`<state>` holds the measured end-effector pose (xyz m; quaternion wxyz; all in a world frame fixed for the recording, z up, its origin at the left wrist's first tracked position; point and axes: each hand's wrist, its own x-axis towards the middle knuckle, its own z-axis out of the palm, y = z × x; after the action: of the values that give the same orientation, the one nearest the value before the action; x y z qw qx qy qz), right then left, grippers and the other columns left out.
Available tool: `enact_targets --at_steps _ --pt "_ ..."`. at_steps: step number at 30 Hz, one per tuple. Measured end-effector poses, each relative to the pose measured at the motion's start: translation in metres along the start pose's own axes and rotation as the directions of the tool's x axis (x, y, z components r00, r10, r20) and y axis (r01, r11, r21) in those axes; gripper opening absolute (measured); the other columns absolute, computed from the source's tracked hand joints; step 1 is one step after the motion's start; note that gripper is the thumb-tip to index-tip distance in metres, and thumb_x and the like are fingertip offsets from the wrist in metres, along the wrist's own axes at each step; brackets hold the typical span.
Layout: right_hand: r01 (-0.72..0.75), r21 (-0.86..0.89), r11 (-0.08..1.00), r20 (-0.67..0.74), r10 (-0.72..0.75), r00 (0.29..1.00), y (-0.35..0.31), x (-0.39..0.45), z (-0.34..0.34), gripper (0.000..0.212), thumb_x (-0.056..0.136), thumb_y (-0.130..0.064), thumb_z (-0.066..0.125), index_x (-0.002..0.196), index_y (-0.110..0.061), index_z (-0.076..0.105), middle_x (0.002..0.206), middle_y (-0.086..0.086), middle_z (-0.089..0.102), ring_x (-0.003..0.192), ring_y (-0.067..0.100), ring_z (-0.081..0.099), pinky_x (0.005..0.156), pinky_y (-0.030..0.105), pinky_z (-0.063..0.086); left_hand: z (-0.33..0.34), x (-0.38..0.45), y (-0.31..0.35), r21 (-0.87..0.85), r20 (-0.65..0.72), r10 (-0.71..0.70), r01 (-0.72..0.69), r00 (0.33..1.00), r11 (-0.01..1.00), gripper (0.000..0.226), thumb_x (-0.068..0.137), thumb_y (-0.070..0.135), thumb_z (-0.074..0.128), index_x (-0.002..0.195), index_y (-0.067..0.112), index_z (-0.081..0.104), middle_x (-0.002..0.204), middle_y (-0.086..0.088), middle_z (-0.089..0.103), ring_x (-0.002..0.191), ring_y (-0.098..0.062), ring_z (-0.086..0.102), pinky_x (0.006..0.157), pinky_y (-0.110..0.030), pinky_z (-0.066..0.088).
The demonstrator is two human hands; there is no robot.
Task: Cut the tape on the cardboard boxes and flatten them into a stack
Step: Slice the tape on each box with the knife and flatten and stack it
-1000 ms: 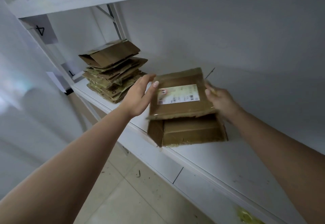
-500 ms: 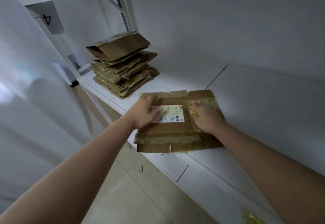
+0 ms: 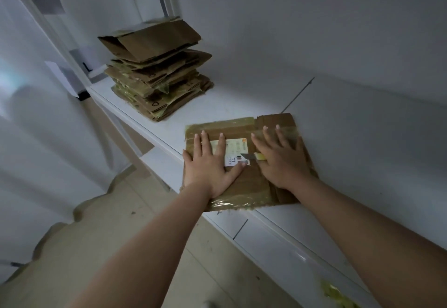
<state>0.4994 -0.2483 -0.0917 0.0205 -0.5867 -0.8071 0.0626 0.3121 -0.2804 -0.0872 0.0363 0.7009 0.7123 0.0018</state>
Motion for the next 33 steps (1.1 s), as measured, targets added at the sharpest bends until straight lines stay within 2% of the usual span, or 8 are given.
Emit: enact_targets --at_steps 8,13,16,18,20,24,28,33 --pt "-0.041 -0.002 0.999 -0.014 0.041 0.999 -0.006 -0.004 -0.001 0.059 0.098 -0.042 0.028 0.15 -0.038 0.001 0.16 -0.004 -0.009 0.146 0.025 -0.015 0.111 0.066 0.006 0.002 -0.004 0.0 -0.086 -0.115 -0.008 -0.002 0.993 0.996 0.082 0.084 0.077 0.024 0.153 0.035 0.013 0.161 -0.012 0.009 0.148 -0.03 0.0 0.116 -0.054 0.008" --pt "-0.181 0.01 0.983 -0.031 0.181 0.983 -0.011 -0.021 -0.001 0.061 0.098 -0.041 0.028 0.151 -0.031 0.0 0.16 0.002 -0.008 0.145 0.03 -0.015 0.111 0.066 0.005 -0.013 -0.001 0.014 0.085 -0.136 0.083 -0.072 0.987 0.994 0.071 0.09 0.07 0.028 0.149 0.031 0.028 0.155 -0.012 0.026 0.143 -0.034 0.019 0.113 -0.052 0.019" --pt "-0.222 -0.009 0.975 -0.043 0.221 0.974 -0.005 -0.023 -0.003 0.061 0.097 -0.041 0.028 0.151 -0.03 0.002 0.16 0.004 -0.006 0.146 0.032 -0.012 0.112 0.064 0.004 -0.014 0.002 0.031 0.022 -0.058 0.106 -0.105 0.993 0.994 0.076 0.09 0.069 0.03 0.152 0.026 0.019 0.159 -0.017 0.012 0.146 -0.039 0.006 0.116 -0.055 0.011" --pt "-0.217 -0.001 0.976 -0.055 0.217 0.975 0.006 -0.02 -0.005 0.059 0.098 -0.041 0.027 0.151 -0.031 0.005 0.16 0.002 -0.003 0.146 0.03 -0.01 0.113 0.063 0.006 -0.01 0.003 0.035 0.001 0.041 0.162 -0.162 0.986 0.987 0.086 0.087 0.075 0.026 0.154 0.027 0.006 0.16 -0.019 -0.005 0.146 -0.039 -0.009 0.117 -0.055 0.0" --pt "-0.201 0.011 0.98 -0.069 0.201 0.977 0.016 -0.016 -0.006 0.057 0.098 -0.041 0.026 0.151 -0.032 0.008 0.161 0.001 0.0 0.146 0.029 -0.008 0.114 0.061 0.007 -0.004 0.001 0.03 -0.005 0.059 0.217 -0.217 0.974 0.976 0.086 0.085 0.078 0.022 0.154 0.031 0.0 0.16 -0.017 -0.011 0.146 -0.037 -0.014 0.117 -0.052 -0.003" --pt "-0.2 0.016 0.98 -0.088 0.201 0.976 0.018 -0.014 -0.002 0.057 0.097 -0.042 0.029 0.15 -0.033 0.011 0.161 0.0 0.001 0.147 0.029 -0.007 0.114 0.06 0.009 0.006 -0.003 0.024 -0.018 -0.084 0.228 -0.23 0.97 0.973 0.076 0.089 0.073 0.02 0.154 0.035 0.008 0.161 -0.013 -0.002 0.148 -0.032 -0.009 0.12 -0.048 0.003" --pt "-0.195 -0.005 0.981 -0.076 0.194 0.978 0.016 -0.016 -0.003 0.056 0.097 -0.042 0.03 0.15 -0.032 0.012 0.16 0.002 0.004 0.146 0.031 -0.003 0.114 0.06 0.011 0.007 -0.006 0.027 0.014 -0.076 0.232 -0.231 0.97 0.973 0.073 0.09 0.07 0.018 0.154 0.035 0.006 0.161 -0.013 -0.003 0.148 -0.032 -0.011 0.12 -0.048 0.002" --pt "-0.192 -0.043 0.98 -0.184 0.181 0.966 0.015 0.006 -0.025 0.047 0.098 -0.04 0.035 0.144 -0.03 0.03 0.146 0.007 0.033 0.133 0.034 0.026 0.109 0.053 0.025 0.006 -0.004 0.026 0.004 -0.064 0.229 -0.229 0.971 0.973 0.074 0.088 0.072 0.012 0.153 0.038 0.004 0.162 -0.012 -0.002 0.148 -0.031 -0.01 0.12 -0.047 0.002"
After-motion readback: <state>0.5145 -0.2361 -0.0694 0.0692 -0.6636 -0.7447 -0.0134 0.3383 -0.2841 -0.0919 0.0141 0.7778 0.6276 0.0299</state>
